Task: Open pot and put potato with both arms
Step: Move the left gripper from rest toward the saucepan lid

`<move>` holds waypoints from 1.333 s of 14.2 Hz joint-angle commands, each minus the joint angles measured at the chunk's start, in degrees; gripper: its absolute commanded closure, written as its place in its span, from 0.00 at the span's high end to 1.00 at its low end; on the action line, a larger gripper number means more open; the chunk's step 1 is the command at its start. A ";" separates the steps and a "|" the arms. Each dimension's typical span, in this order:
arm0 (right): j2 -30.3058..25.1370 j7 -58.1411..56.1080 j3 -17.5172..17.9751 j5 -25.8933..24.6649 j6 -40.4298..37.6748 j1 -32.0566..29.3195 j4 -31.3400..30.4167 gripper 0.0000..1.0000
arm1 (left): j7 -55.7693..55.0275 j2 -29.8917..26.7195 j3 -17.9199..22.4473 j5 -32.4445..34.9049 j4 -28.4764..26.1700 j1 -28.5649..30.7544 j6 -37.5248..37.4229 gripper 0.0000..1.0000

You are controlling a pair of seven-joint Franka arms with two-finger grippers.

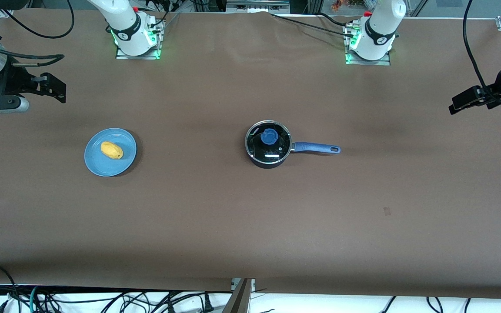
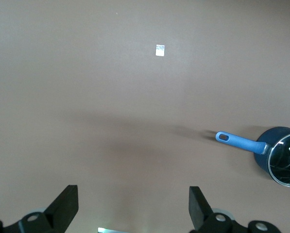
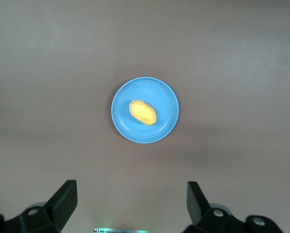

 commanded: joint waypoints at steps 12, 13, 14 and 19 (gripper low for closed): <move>0.50 0.19 0.36 0.69 -0.82 -0.46 1.27 1.00 | -1.01 -4.66 -2.33 -2.77 -10.20 -1.57 5.75 1.00; 0.50 0.19 0.36 0.69 -0.82 -0.46 1.27 1.00 | -2.42 -4.49 -3.30 -3.91 -10.38 -1.74 5.84 1.00; 0.50 0.19 0.36 0.69 -0.82 -0.46 1.27 1.00 | -4.26 -3.79 -4.96 -4.70 -10.39 -1.91 6.01 1.00; 0.50 0.19 0.36 0.69 -0.82 -0.46 1.27 1.00 | -24.89 3.84 -19.89 -3.75 -10.47 -1.92 14.17 1.00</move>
